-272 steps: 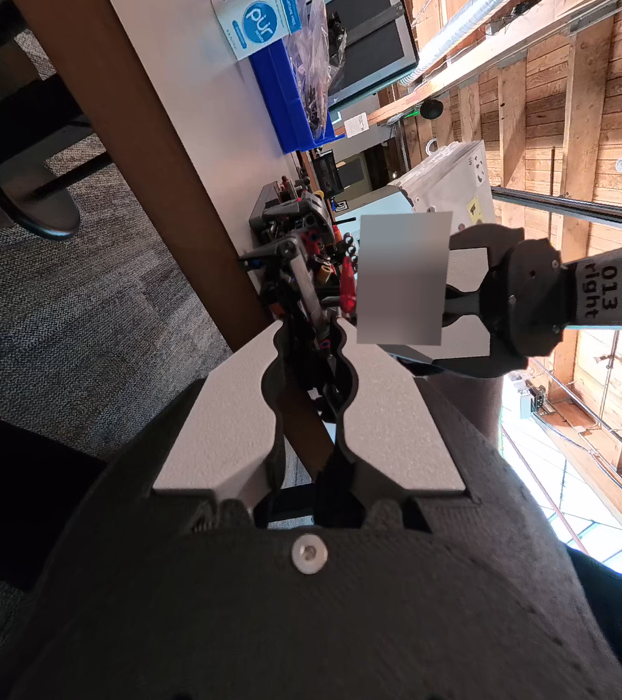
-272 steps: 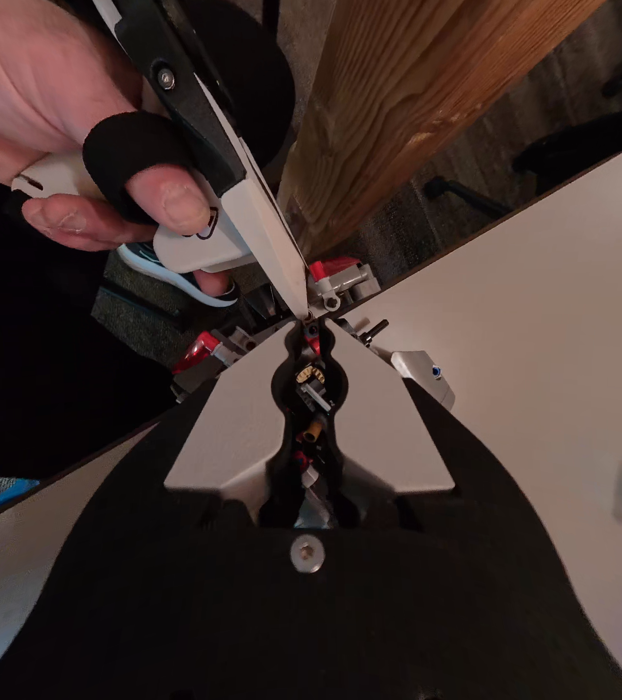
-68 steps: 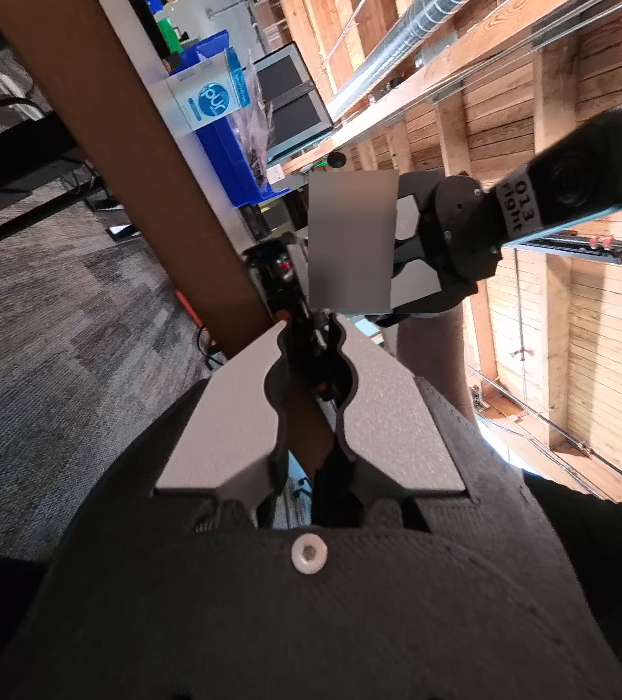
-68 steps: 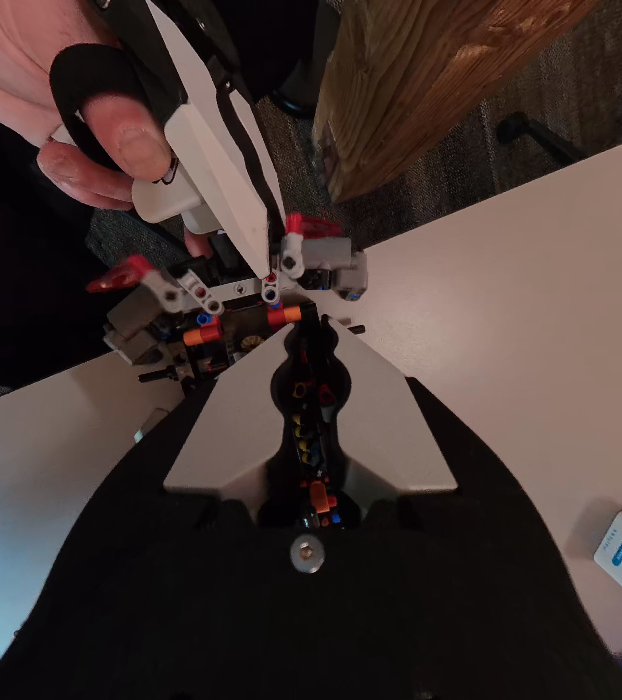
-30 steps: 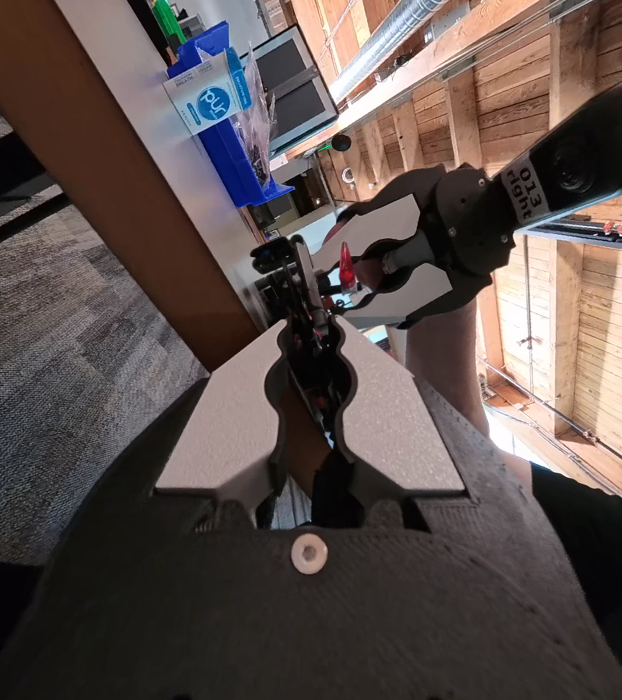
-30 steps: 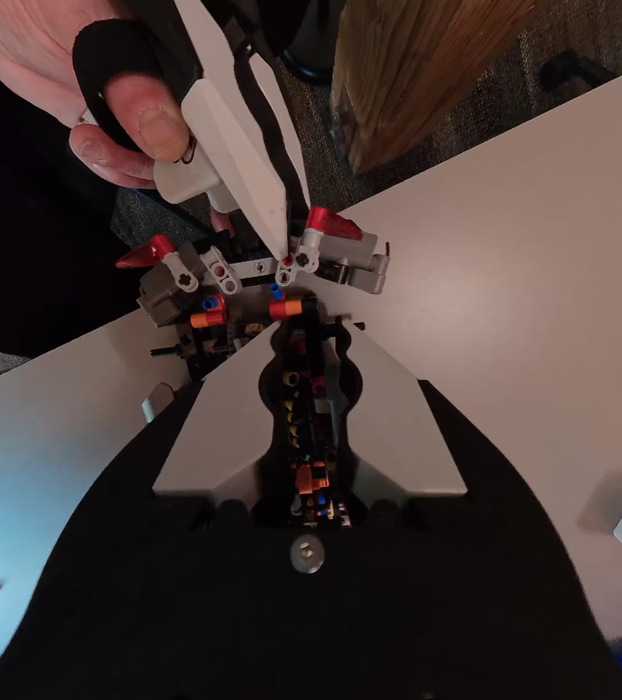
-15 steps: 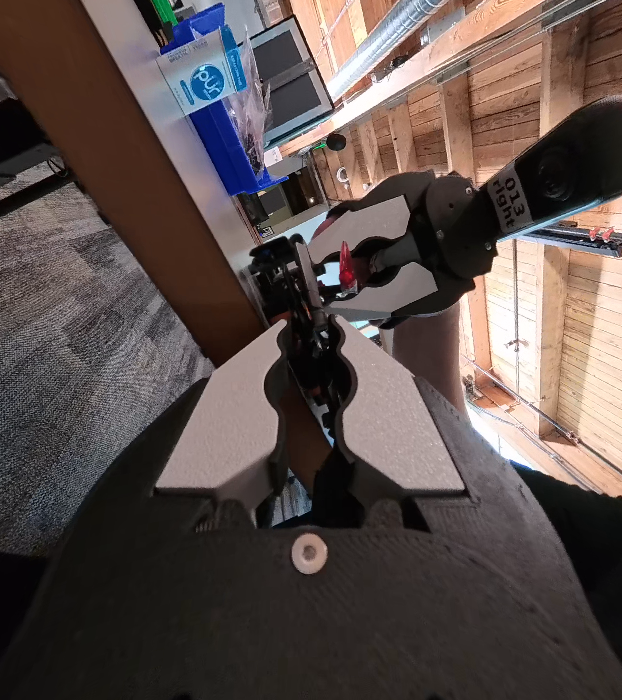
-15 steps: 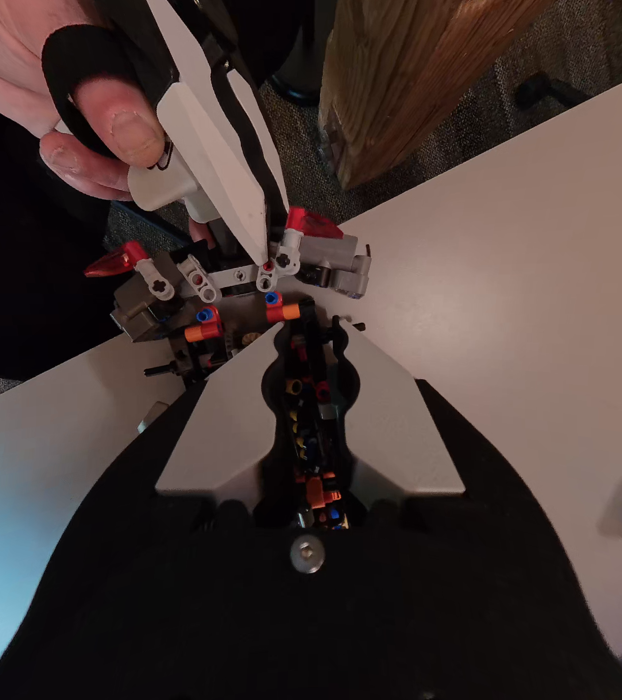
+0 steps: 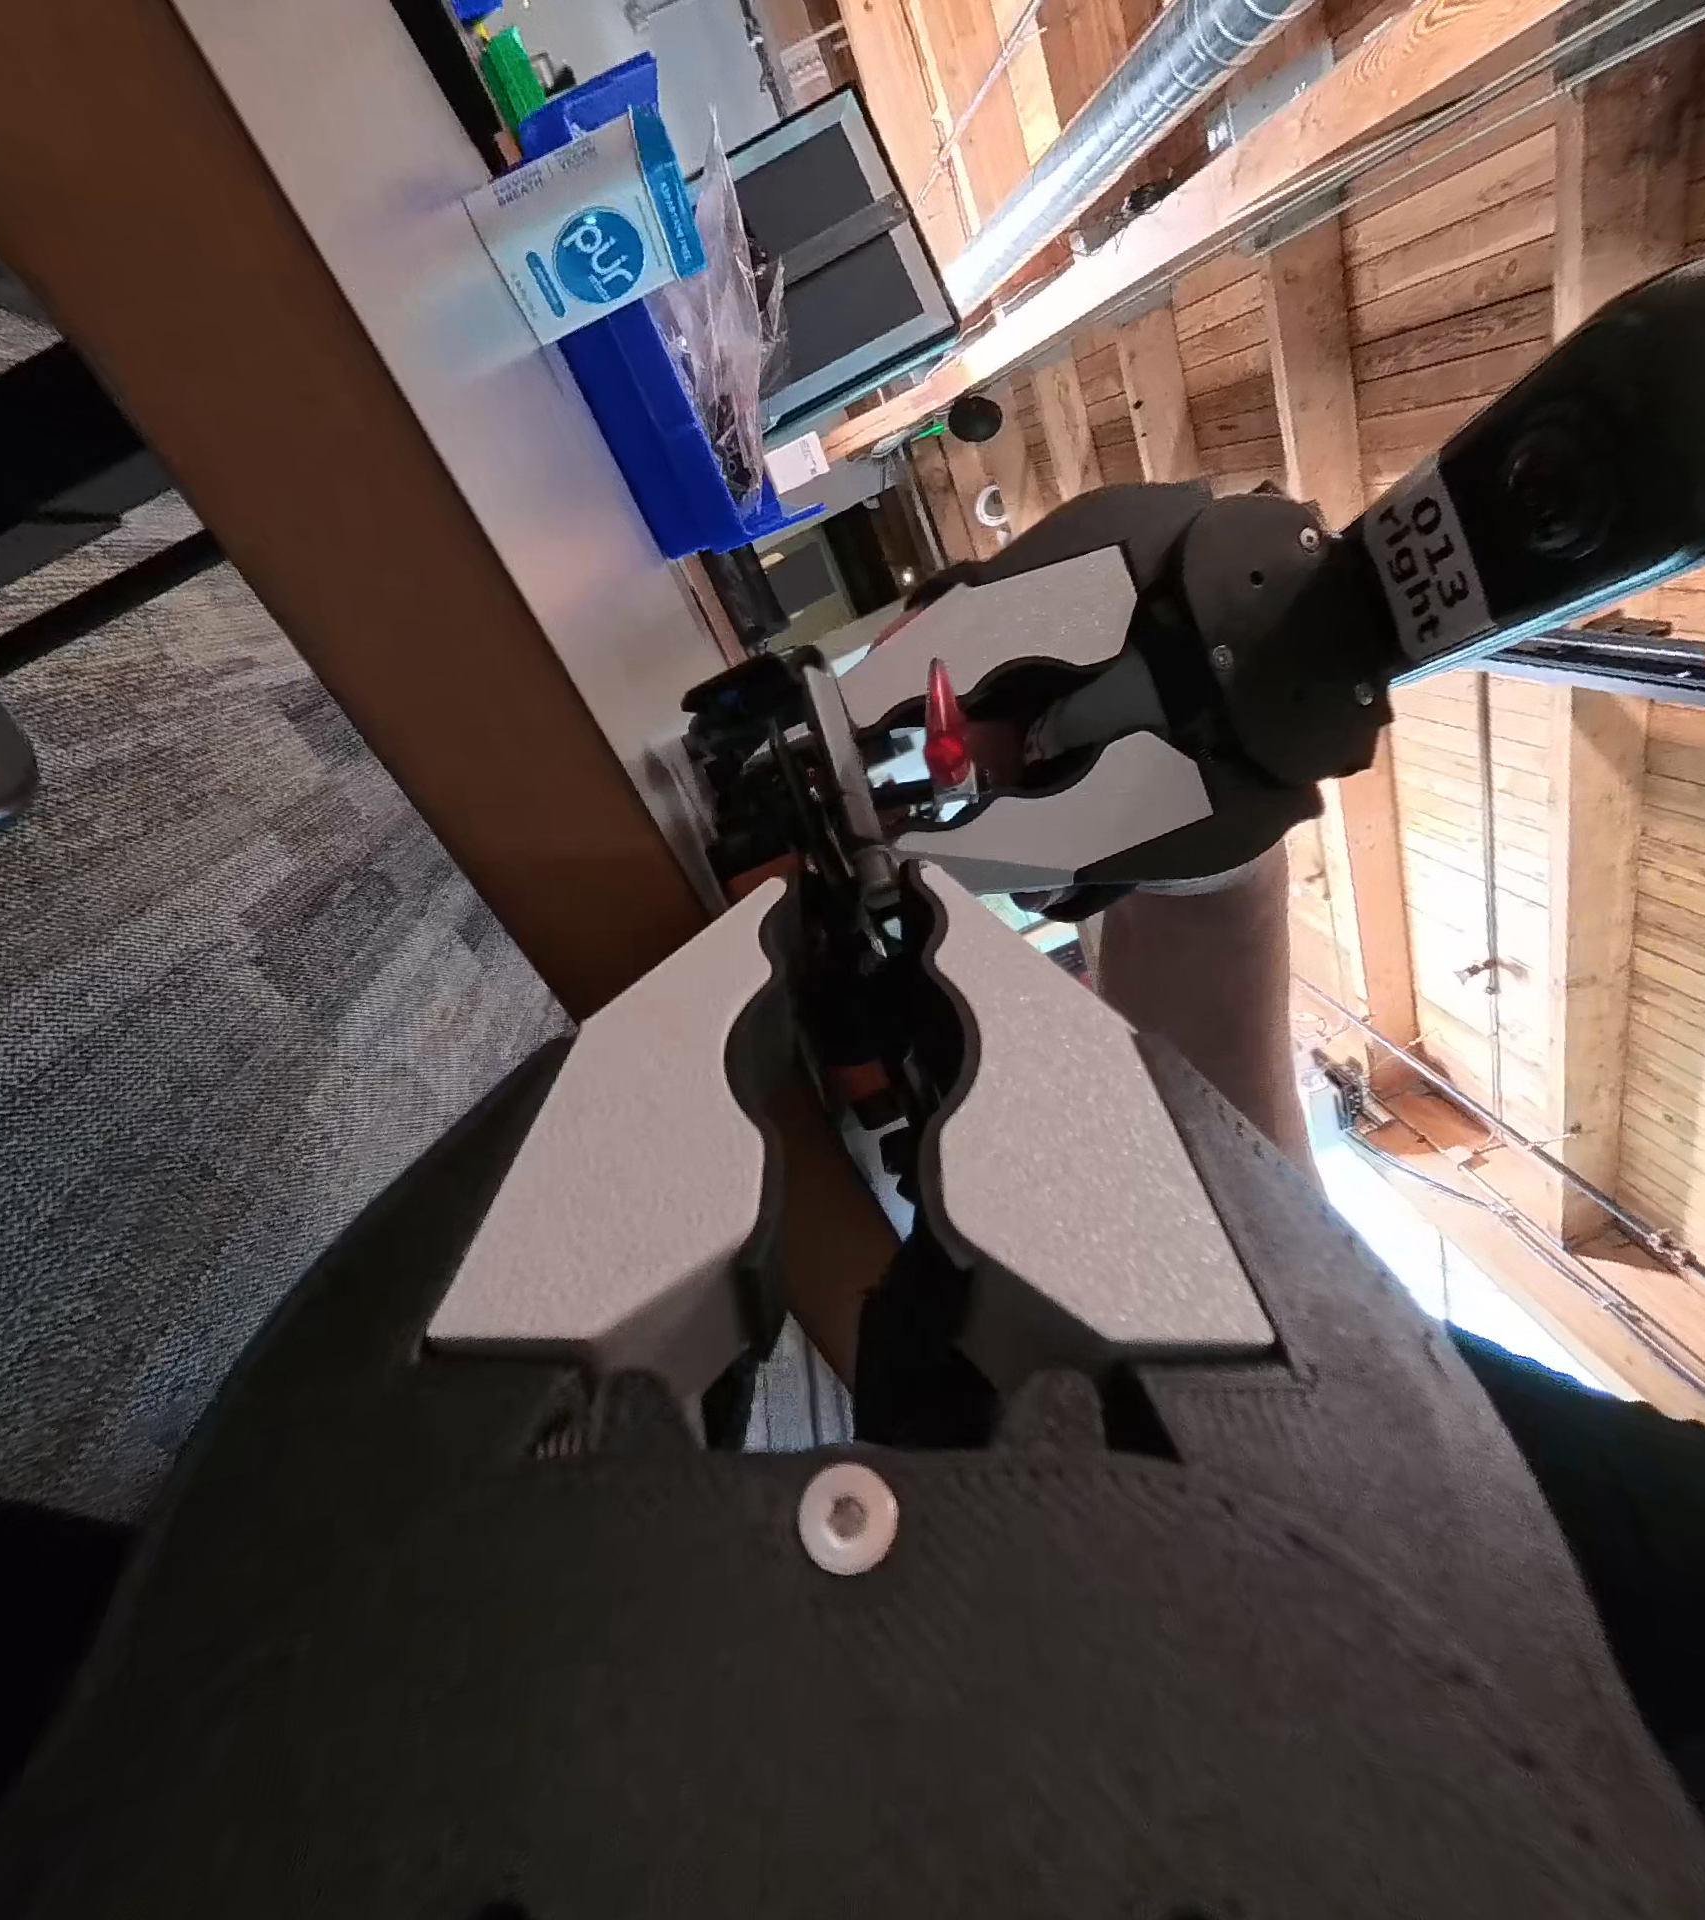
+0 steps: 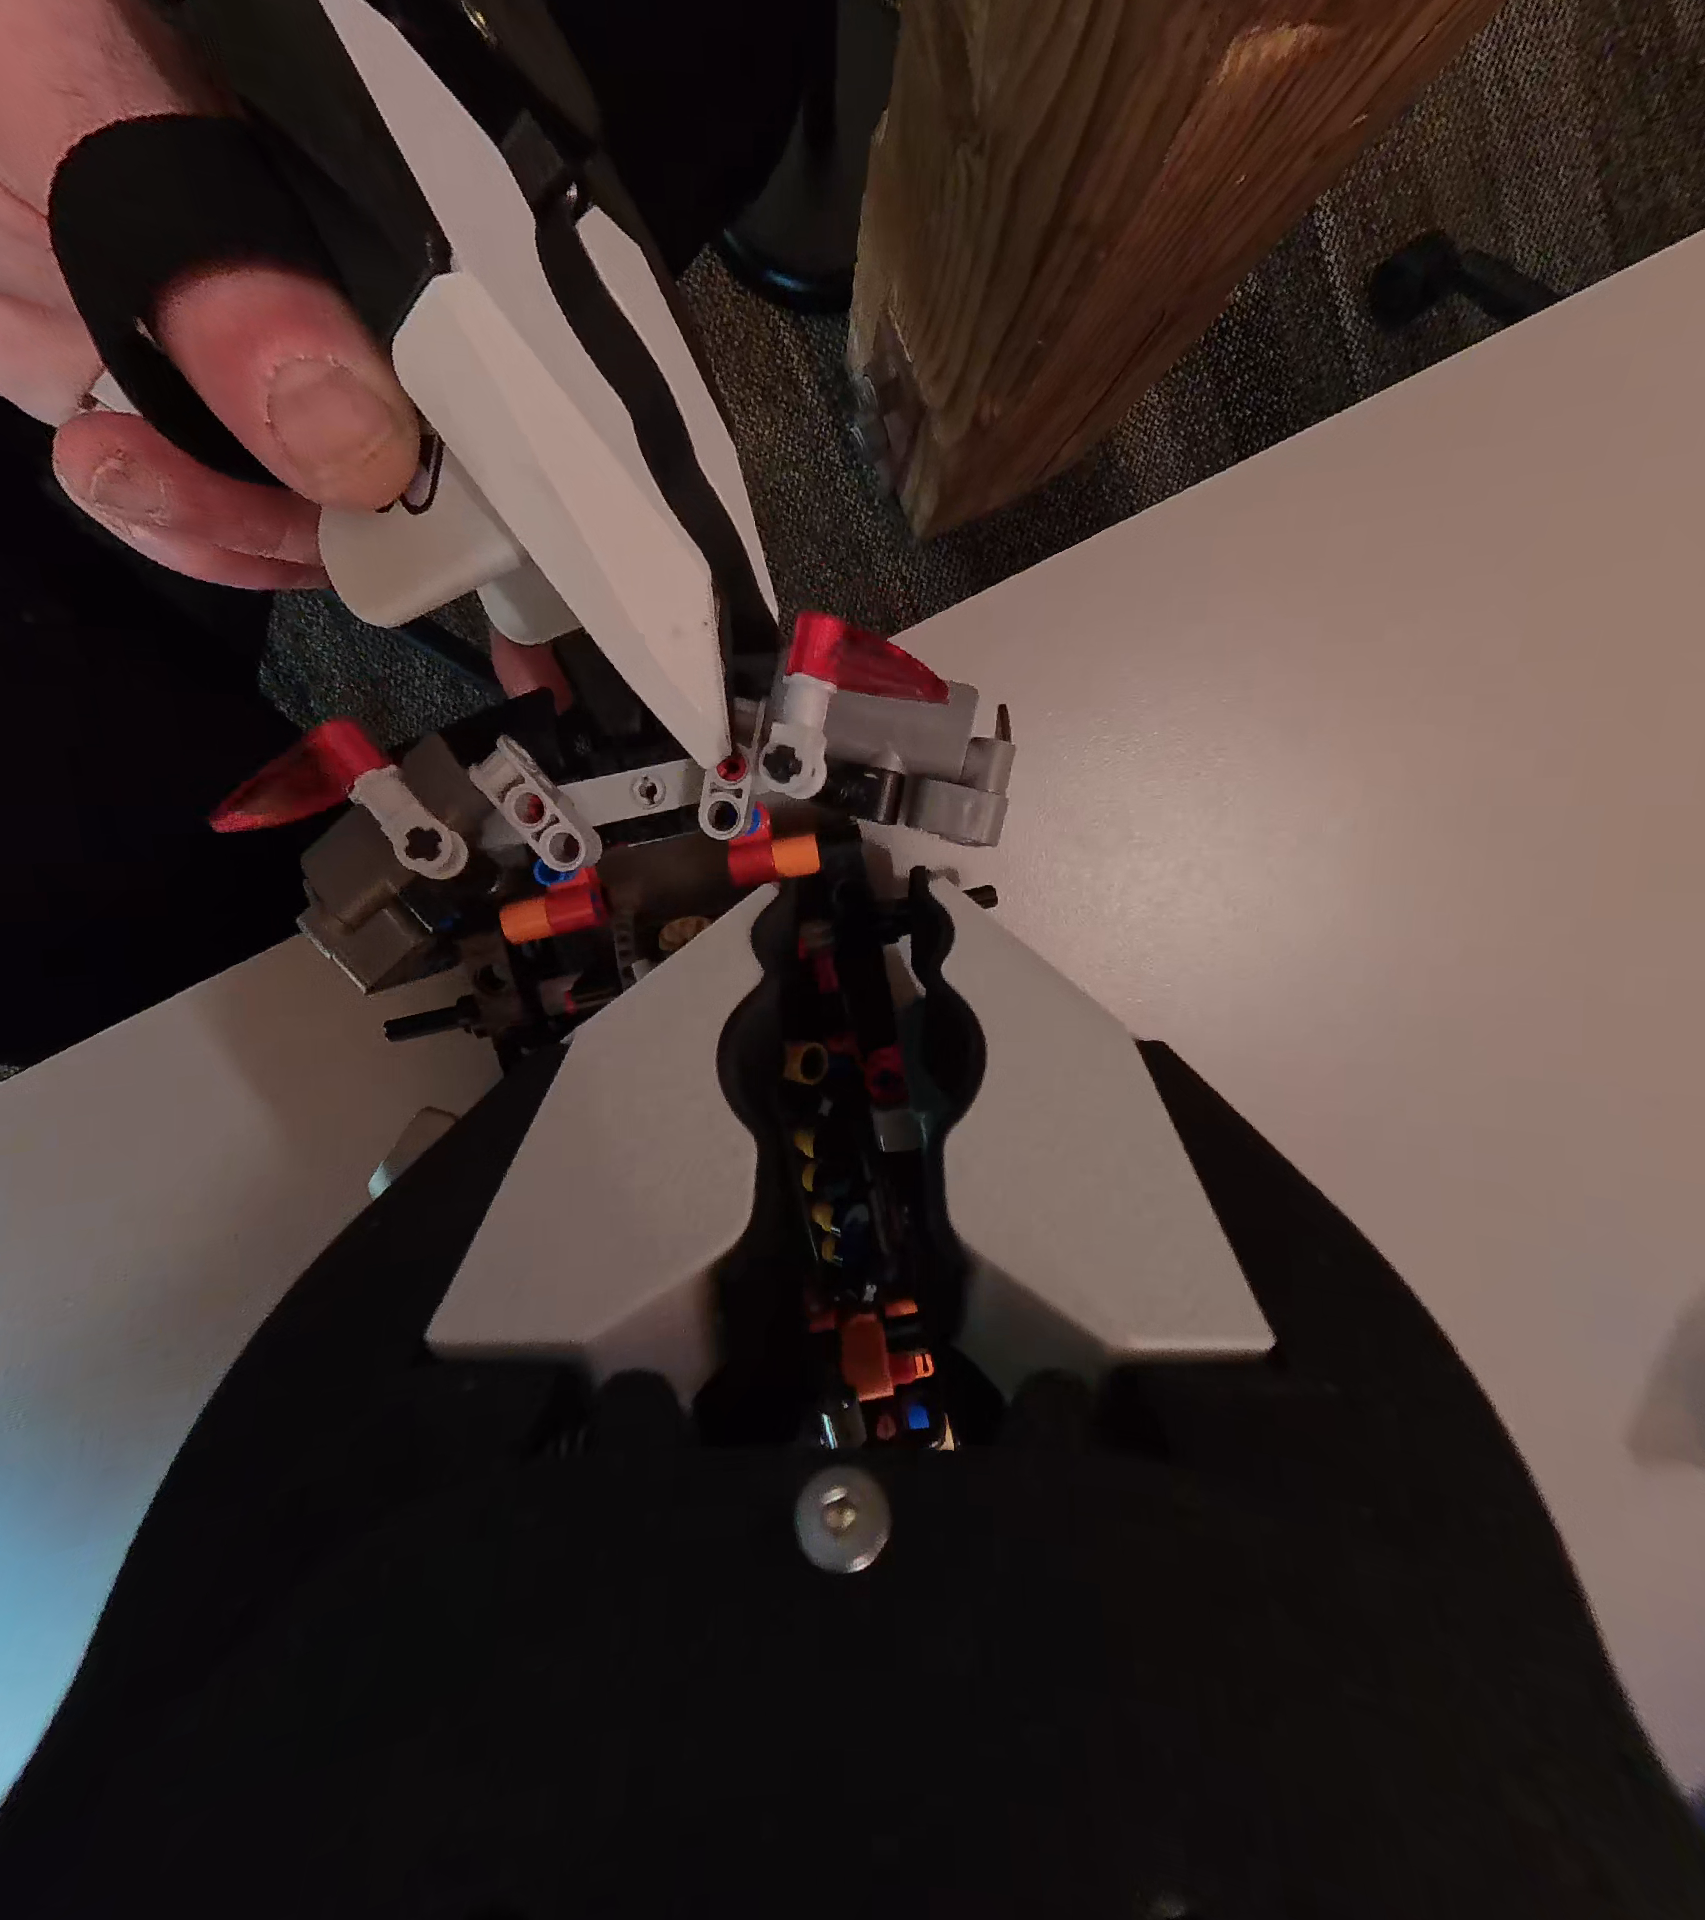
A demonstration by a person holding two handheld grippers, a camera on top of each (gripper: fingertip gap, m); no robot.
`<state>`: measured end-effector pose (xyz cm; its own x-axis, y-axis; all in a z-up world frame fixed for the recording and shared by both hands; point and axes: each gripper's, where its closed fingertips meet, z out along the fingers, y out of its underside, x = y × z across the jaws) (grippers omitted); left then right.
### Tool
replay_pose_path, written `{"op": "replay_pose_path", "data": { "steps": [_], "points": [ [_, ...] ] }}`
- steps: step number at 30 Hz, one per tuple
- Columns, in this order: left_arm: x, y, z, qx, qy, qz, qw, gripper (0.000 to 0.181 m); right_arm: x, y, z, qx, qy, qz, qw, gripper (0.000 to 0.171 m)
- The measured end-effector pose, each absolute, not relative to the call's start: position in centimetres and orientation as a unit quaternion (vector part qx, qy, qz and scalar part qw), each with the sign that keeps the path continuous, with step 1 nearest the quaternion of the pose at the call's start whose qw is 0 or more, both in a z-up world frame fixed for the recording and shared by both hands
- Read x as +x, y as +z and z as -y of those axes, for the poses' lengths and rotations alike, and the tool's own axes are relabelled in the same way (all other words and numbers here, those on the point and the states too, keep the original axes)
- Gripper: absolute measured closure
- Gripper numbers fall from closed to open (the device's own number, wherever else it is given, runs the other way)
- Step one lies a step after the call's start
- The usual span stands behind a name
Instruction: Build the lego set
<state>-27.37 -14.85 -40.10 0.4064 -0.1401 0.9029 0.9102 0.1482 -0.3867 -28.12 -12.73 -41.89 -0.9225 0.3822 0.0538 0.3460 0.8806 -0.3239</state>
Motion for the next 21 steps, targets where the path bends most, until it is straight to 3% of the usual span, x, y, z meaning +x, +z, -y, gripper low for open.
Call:
{"op": "replay_pose_path", "data": {
  "steps": [21],
  "points": [
    [-27.26, -40.52, 14.88, -0.560, -0.315, 0.312, 0.700, 0.166, -28.36, -41.96, 12.65, -0.182, 0.155, 0.968, 0.073, 0.157]
  ]
}}
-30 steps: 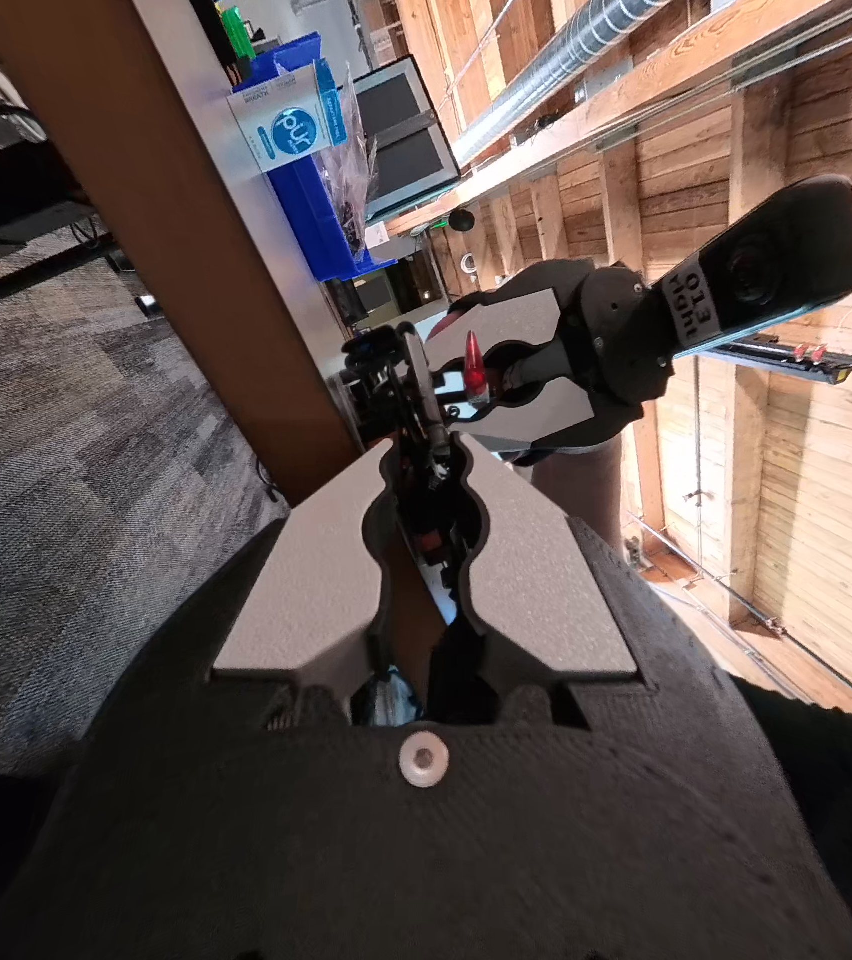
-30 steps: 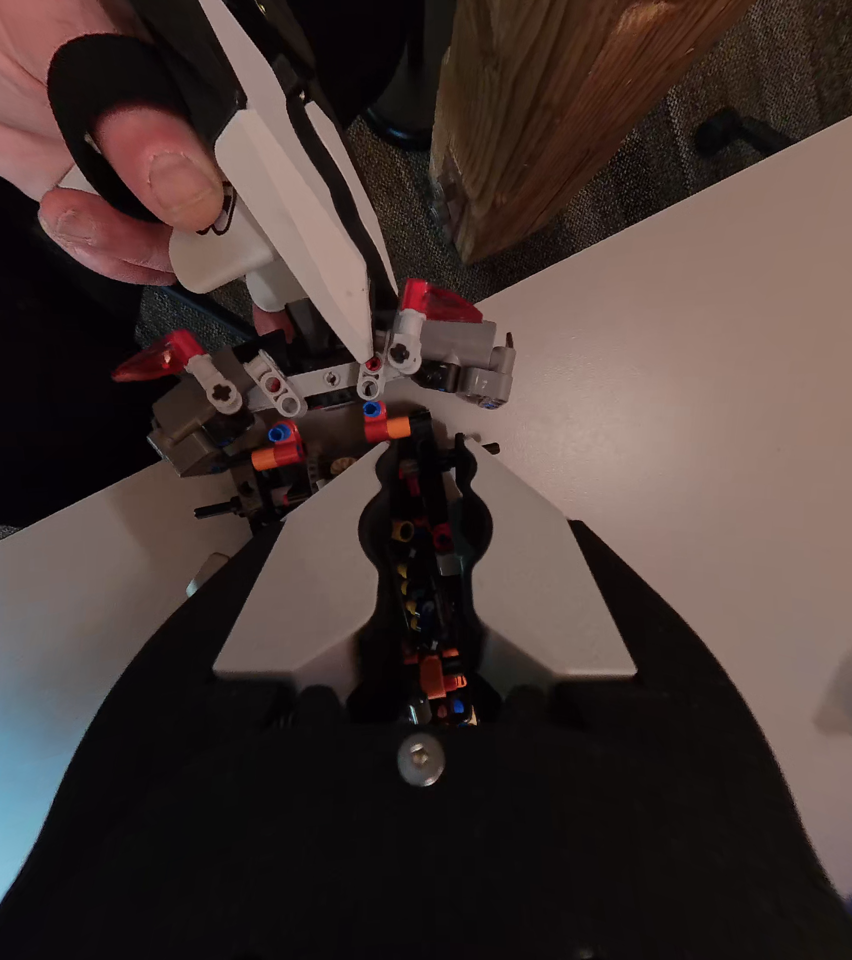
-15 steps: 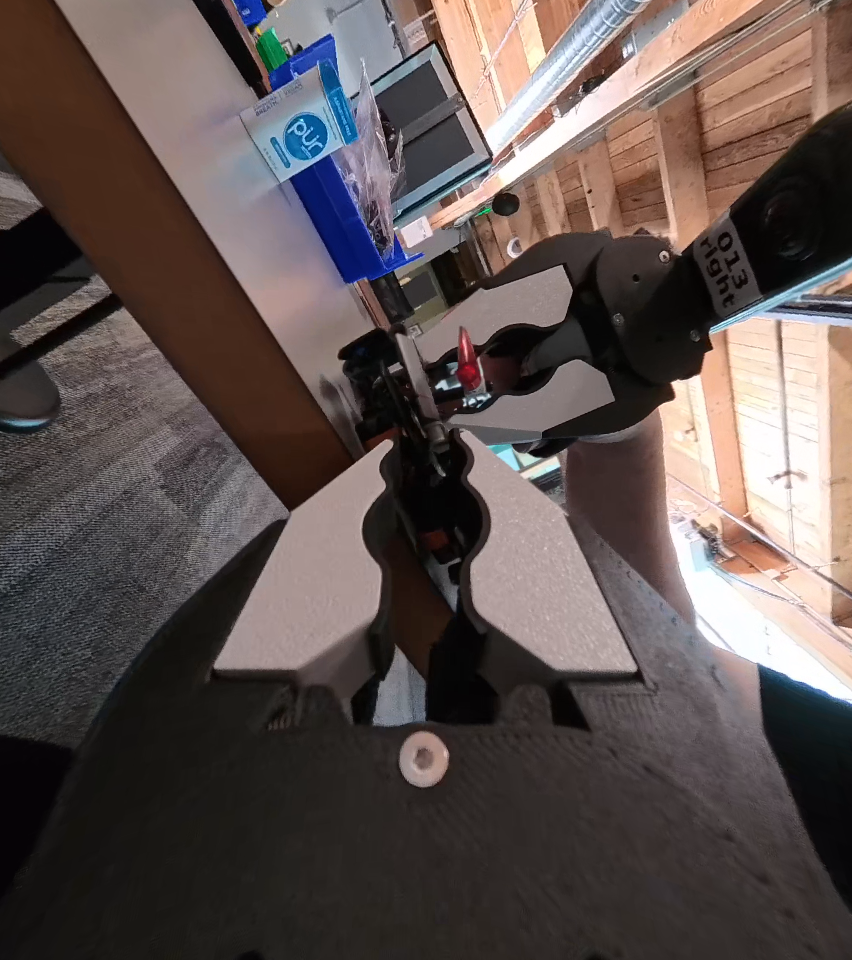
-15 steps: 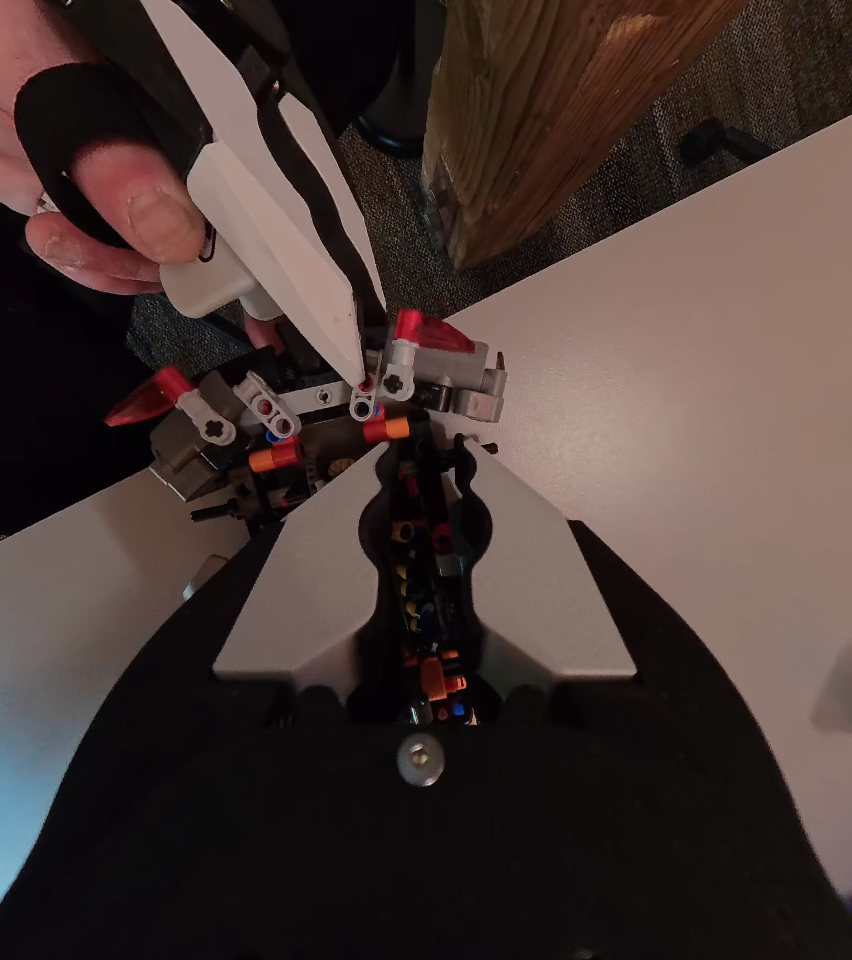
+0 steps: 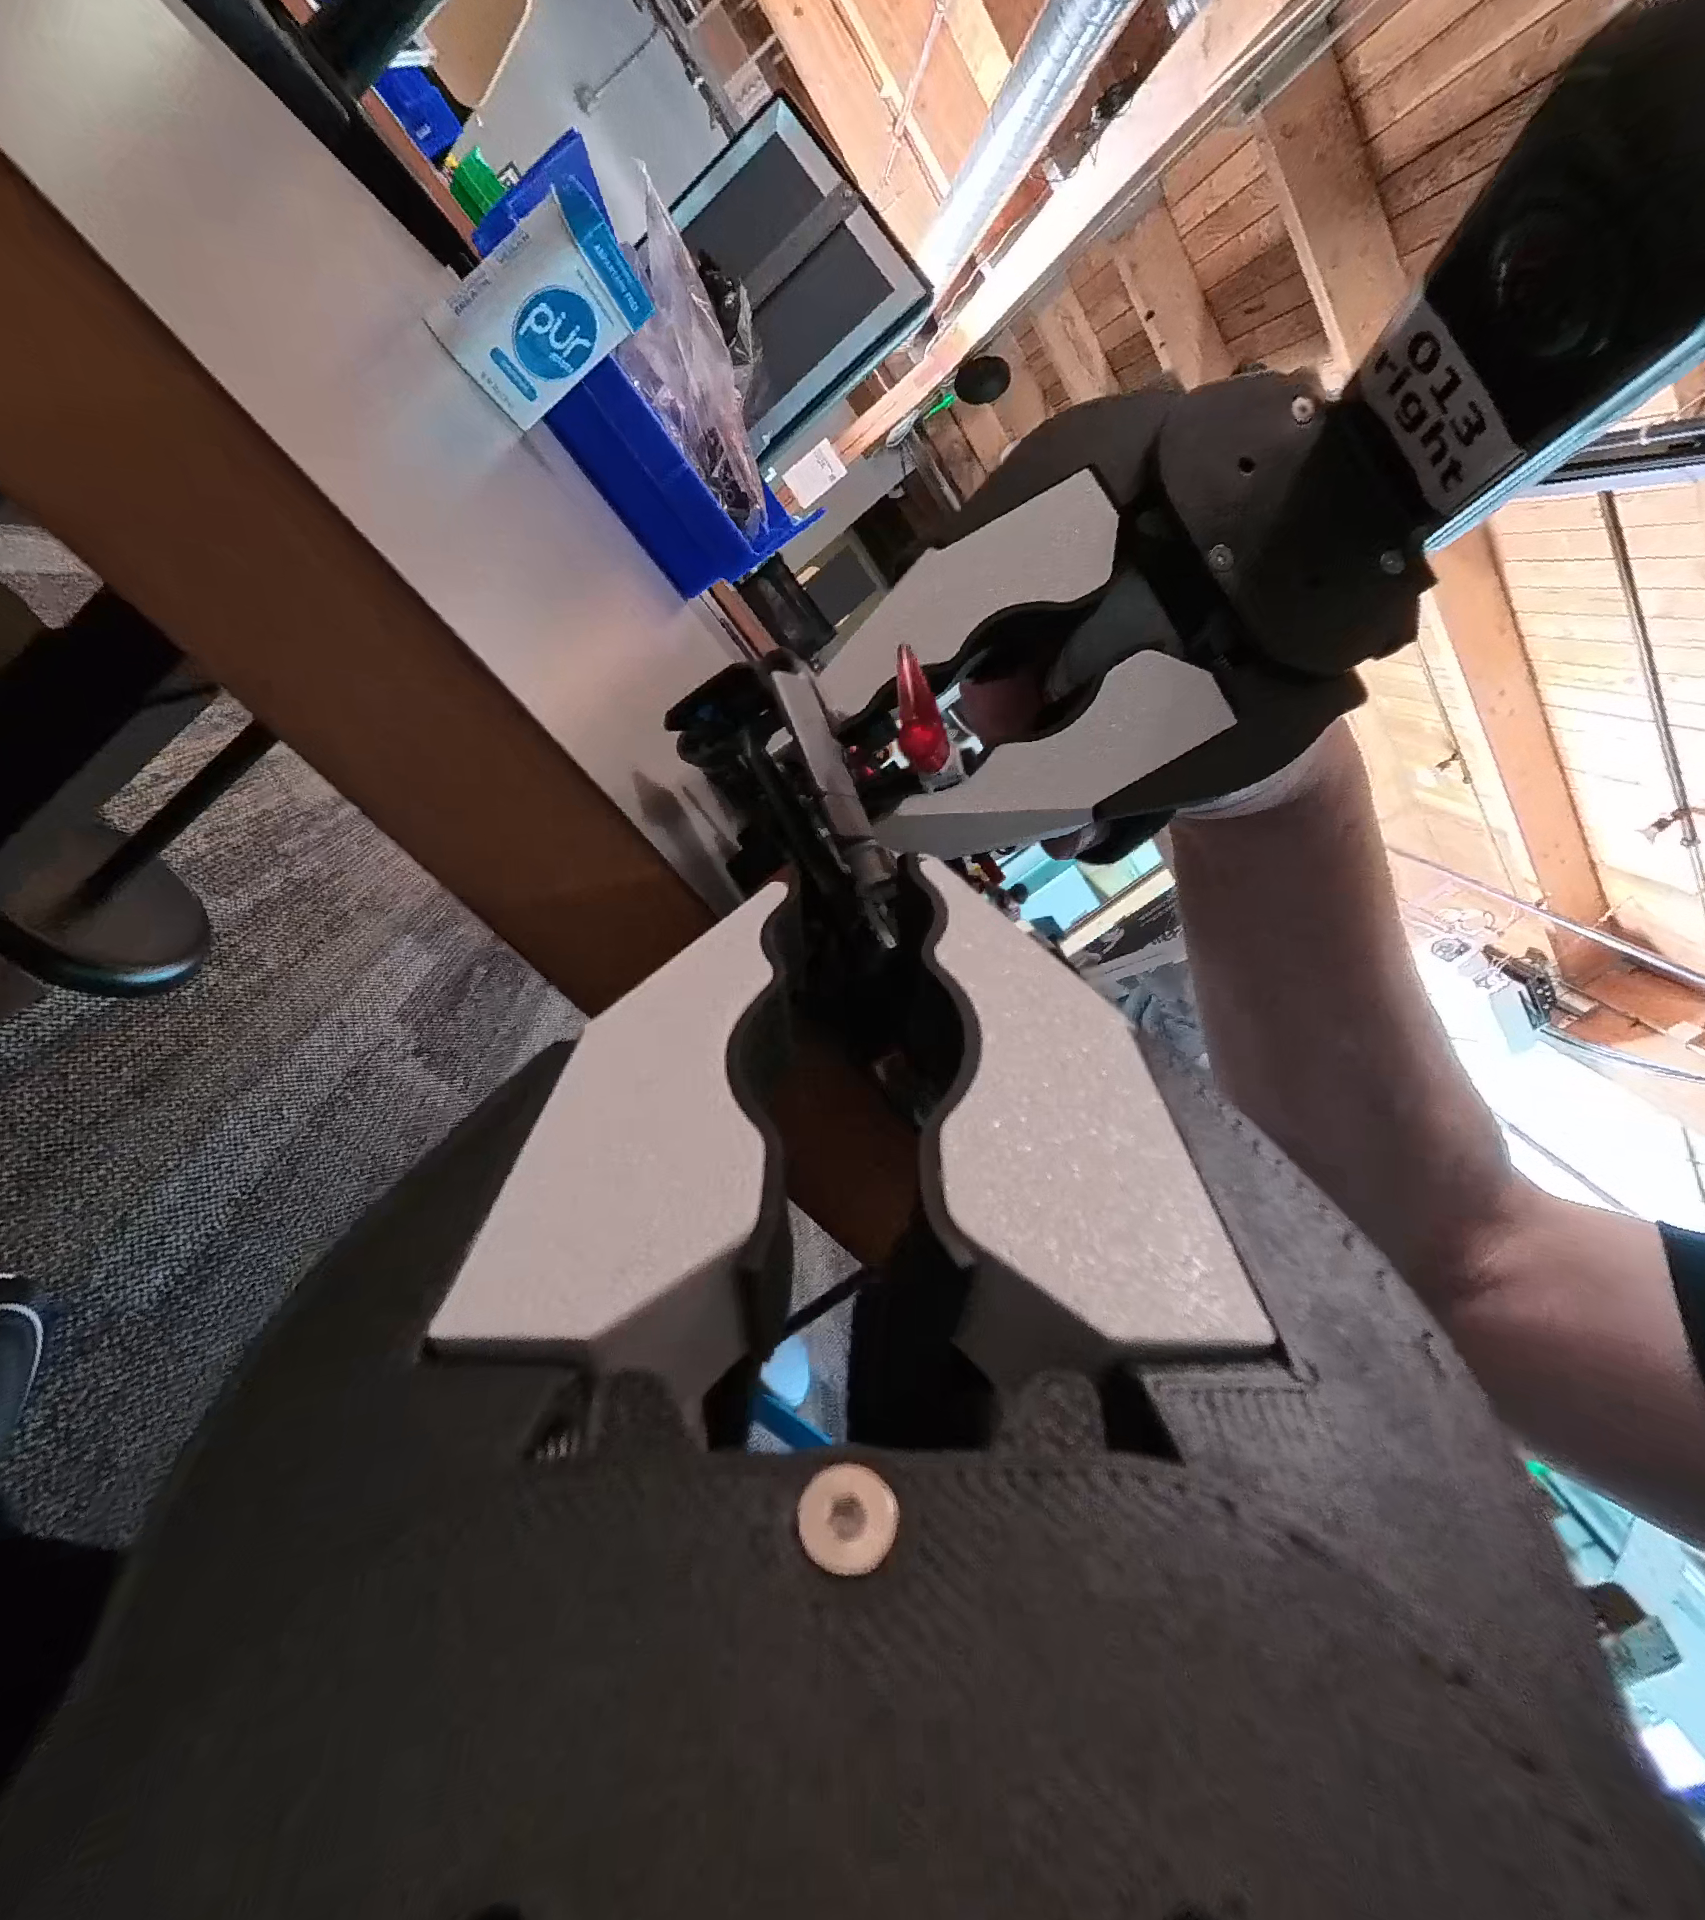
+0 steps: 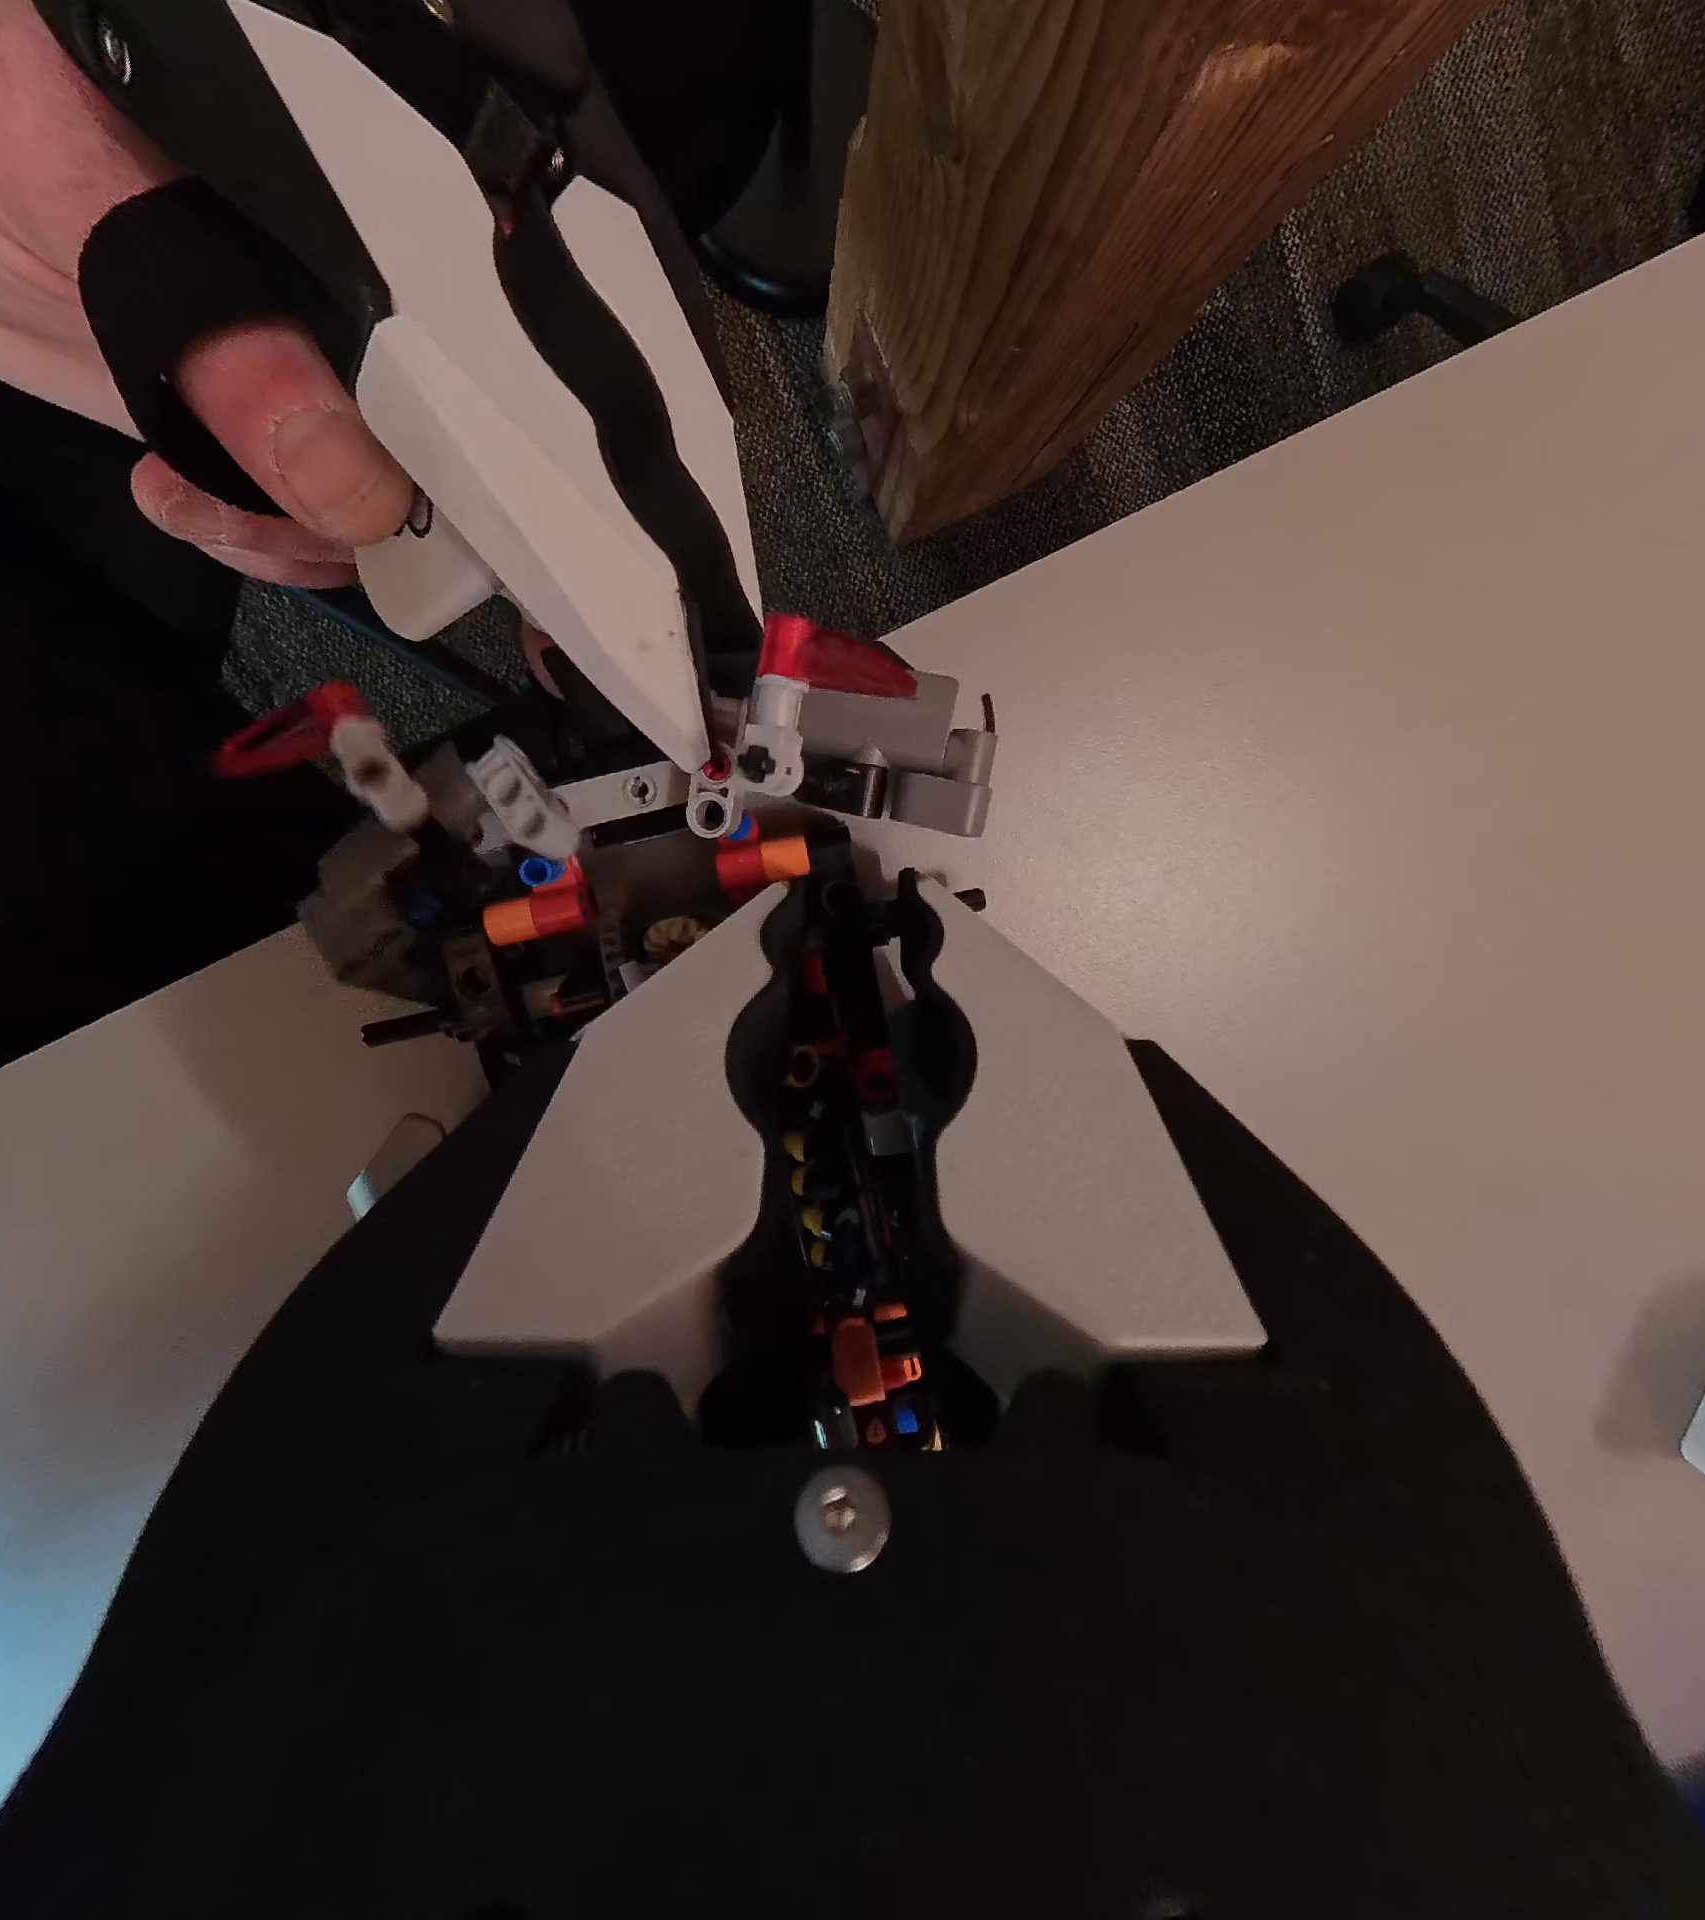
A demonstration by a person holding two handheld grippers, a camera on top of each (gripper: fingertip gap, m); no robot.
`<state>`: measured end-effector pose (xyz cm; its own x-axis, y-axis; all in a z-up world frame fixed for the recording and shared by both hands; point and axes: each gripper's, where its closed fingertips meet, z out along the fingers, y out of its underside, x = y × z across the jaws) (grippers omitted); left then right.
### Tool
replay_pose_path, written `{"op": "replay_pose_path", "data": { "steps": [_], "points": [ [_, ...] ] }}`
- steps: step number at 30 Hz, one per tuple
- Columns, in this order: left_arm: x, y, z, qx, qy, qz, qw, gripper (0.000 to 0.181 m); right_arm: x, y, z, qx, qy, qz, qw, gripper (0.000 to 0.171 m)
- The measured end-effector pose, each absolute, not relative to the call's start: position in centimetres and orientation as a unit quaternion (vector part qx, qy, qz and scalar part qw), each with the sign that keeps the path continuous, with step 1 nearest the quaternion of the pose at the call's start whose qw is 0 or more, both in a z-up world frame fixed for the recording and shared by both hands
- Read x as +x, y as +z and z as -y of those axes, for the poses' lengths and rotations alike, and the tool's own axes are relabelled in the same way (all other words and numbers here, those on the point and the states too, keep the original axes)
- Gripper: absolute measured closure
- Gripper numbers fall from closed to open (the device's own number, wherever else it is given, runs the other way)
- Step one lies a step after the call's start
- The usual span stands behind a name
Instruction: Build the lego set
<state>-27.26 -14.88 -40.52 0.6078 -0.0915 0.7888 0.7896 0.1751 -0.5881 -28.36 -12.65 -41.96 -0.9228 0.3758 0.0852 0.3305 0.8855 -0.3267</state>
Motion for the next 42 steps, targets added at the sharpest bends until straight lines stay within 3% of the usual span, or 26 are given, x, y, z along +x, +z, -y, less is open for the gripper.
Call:
{"op": "replay_pose_path", "data": {
  "steps": [42],
  "points": [
    [-27.61, -40.57, 15.15, -0.519, -0.386, 0.325, 0.690, 0.165, -28.69, -41.88, 12.53, -0.211, 0.160, 0.959, 0.103, 0.155]
  ]
}}
